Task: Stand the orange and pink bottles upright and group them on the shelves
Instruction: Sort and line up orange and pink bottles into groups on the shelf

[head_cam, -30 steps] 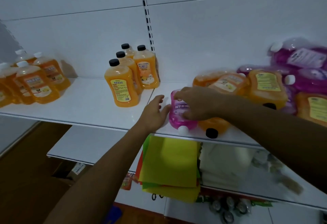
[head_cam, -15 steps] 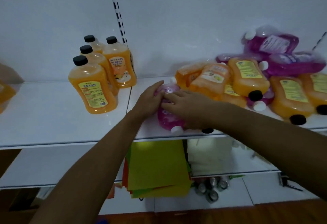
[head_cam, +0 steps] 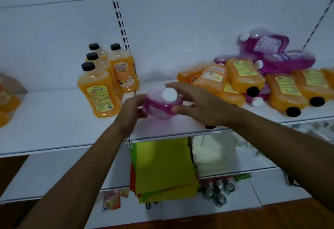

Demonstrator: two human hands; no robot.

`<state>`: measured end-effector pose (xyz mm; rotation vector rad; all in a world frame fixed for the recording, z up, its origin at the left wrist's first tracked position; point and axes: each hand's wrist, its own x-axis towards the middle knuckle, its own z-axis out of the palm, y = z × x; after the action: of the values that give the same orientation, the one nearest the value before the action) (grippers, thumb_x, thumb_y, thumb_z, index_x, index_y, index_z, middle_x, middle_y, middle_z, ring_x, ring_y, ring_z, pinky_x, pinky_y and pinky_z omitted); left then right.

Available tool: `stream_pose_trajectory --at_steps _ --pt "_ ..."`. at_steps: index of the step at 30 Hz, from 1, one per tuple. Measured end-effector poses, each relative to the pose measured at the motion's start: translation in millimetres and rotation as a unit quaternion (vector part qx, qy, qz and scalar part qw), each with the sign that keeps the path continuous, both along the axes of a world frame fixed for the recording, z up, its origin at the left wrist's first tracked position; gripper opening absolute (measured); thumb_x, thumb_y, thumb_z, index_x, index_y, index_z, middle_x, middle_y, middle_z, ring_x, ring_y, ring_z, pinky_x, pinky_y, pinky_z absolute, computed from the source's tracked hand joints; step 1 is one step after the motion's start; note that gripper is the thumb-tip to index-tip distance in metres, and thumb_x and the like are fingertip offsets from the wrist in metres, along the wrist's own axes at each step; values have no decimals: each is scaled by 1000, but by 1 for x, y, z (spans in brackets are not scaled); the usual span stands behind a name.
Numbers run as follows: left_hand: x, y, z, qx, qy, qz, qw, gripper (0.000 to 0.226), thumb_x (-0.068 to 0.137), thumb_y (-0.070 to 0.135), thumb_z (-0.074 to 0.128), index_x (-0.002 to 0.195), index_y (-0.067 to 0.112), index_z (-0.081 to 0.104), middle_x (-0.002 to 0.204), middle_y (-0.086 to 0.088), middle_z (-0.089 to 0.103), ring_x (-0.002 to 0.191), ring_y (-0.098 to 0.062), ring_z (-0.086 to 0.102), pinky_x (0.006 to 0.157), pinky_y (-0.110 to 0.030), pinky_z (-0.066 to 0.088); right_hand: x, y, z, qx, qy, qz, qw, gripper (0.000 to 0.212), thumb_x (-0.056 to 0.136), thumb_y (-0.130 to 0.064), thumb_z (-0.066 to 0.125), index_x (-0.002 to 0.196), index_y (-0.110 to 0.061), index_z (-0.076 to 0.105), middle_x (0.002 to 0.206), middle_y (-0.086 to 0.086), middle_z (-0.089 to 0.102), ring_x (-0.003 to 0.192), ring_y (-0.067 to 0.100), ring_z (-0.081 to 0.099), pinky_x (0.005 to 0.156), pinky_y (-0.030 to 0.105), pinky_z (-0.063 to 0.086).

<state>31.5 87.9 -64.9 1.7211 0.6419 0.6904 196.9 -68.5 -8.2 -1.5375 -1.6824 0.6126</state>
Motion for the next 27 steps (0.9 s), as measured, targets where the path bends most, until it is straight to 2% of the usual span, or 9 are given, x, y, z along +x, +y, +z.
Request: stream_pose_trajectory --at_steps 4,6,8,12,14,16,18,22,27 --pt "-11 -42 6 -84 -27 -42 995 32 78 15 61 110 13 66 91 0 70 69 -10 57 57 -22 41 13 -20 15 10 123 -47 991 28 101 -27 42 127 -17 49 109 -1 62 100 18 65 83 43 57" --pt "-4 -71 10 -23 21 -44 999 44 72 21 79 114 19 64 95 -4 70 74 -13 62 59 -24 46 25 -38 21 6 161 -69 985 26 104 -23 37 124 -17 52 111 4 62 98 18 64 83 45 57" --pt "10 -102 16 20 46 -44 998 49 72 27 78 117 17 62 98 -8 69 76 -17 64 62 -26 50 41 -64 25 -2 189 -71 979 20 102 -22 42 117 -25 55 106 -2 64 93 10 64 78 35 58" --pt "58 -166 27 61 22 -98 993 32 83 13 72 113 19 60 101 -10 70 73 -13 65 60 -26 52 81 -136 31 38 32 -118 992 39 88 -19 67 124 -21 52 105 -19 62 89 -12 60 79 11 48" --pt "90 -196 27 85 15 -132 988 30 85 13 71 111 24 60 104 -7 70 82 -20 67 64 -36 56 104 -174 33 44 -7 -158 986 44 86 -20 70 126 -15 51 103 -19 62 88 -13 59 75 10 46" --pt "127 -225 26 112 21 -157 981 30 86 18 70 112 30 59 103 -2 70 83 -20 66 64 -37 55 128 -213 34 48 -24 -201 978 50 85 -22 72 129 -13 51 105 -17 62 91 -9 61 76 12 48" --pt "166 -255 25 134 16 -188 973 31 87 19 70 110 36 57 100 7 69 78 -7 64 61 -23 50 155 -255 33 45 -20 -251 967 51 84 -24 73 129 -16 50 108 -12 63 95 0 62 81 20 50" --pt "245 -311 22 134 13 -268 954 43 79 17 78 118 18 60 105 3 69 89 -7 66 72 -22 53 205 -329 29 64 4 -365 929 71 76 -38 78 133 -16 43 124 -2 58 108 13 61 92 38 52" --pt "339 -368 21 145 18 -316 937 48 76 23 80 118 25 56 103 13 67 86 5 64 76 -18 53 258 -394 30 82 -2 -480 873 53 80 -28 76 124 -18 47 116 -4 58 95 11 65 86 38 56"
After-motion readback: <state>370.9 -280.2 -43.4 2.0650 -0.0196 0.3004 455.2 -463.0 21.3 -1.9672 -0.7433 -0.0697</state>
